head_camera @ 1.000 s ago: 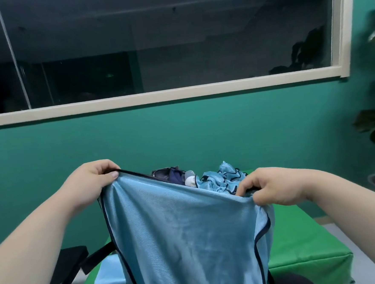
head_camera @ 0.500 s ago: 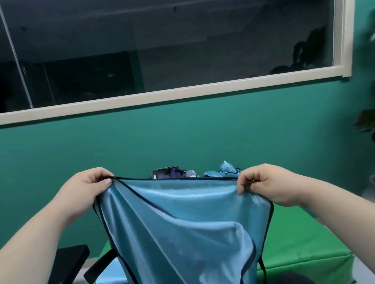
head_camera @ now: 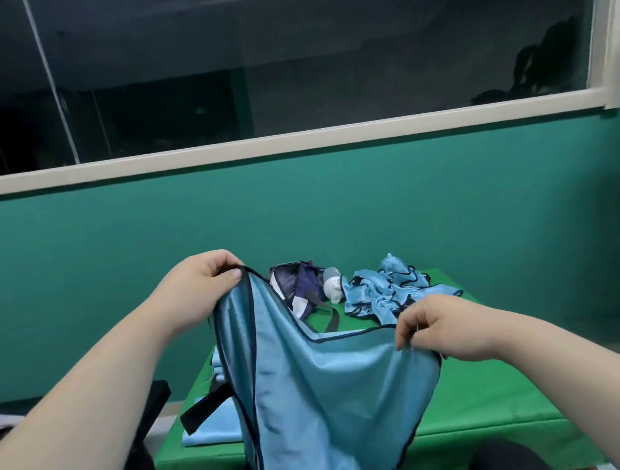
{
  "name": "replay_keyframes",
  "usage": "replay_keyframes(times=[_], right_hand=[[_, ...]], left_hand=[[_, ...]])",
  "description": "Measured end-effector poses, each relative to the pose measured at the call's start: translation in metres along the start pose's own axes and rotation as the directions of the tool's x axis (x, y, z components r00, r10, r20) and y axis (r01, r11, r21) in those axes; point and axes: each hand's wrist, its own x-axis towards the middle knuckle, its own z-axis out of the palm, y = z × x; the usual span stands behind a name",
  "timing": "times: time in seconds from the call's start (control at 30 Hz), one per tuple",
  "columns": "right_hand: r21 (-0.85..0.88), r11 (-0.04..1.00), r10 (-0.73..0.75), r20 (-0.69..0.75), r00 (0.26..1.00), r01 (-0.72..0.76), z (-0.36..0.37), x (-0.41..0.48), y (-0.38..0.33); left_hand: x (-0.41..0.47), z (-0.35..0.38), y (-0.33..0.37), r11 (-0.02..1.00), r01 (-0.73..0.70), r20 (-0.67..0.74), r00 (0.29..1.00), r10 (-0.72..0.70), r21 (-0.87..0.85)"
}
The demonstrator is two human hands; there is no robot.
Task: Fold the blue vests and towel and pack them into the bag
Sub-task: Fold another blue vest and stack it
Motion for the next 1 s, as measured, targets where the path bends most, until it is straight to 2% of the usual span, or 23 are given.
replay_keyframes(times=[0.17, 0.33, 0.47, 0.57, 0.7, 0.8, 1.0], right_hand=[[-0.061, 0.997, -0.044, 0.073, 0.996, 0.048, 0.023, 0.003, -0.011], [0.046, 0.99, -0.136, 0.107, 0.985, 0.132, 0.049, 0.0, -0.028], [0.074, 0.986, -0.157, 0.14, 0.978, 0.148, 0.077, 0.0, -0.034], [0.182, 0.974, -0.145, 0.052, 0.988, 0.133, 0.096, 0.002, -0.045], [0.018, 0.981, -0.19, -0.155, 0.969, 0.195, 0.121, 0.009, -0.067], [0.025, 0.984, -0.167, -0.255, 0.952, 0.179, 0.132, 0.013, -0.084], [0.063, 0.991, -0.089, -0.326, 0.941, 0.115, 0.15, 0.018, -0.1]], left_hand=[[0.0, 0.009, 0.019, 0.996, -0.063, -0.002, 0.998, 0.063, 0.064], [-0.002, 0.014, 0.033, 0.983, -0.093, -0.038, 0.994, 0.1, 0.159], [-0.004, 0.016, 0.036, 0.986, -0.039, -0.062, 0.997, 0.049, 0.164], [-0.007, 0.024, 0.036, 0.986, 0.029, -0.081, 0.997, -0.016, 0.161], [-0.009, 0.036, 0.032, 0.99, 0.1, -0.1, 0.991, -0.09, 0.1], [-0.01, 0.041, 0.032, 0.99, 0.131, -0.129, 0.984, -0.124, 0.055], [-0.013, 0.041, 0.032, 0.988, 0.151, -0.15, 0.978, -0.145, 0.032]])
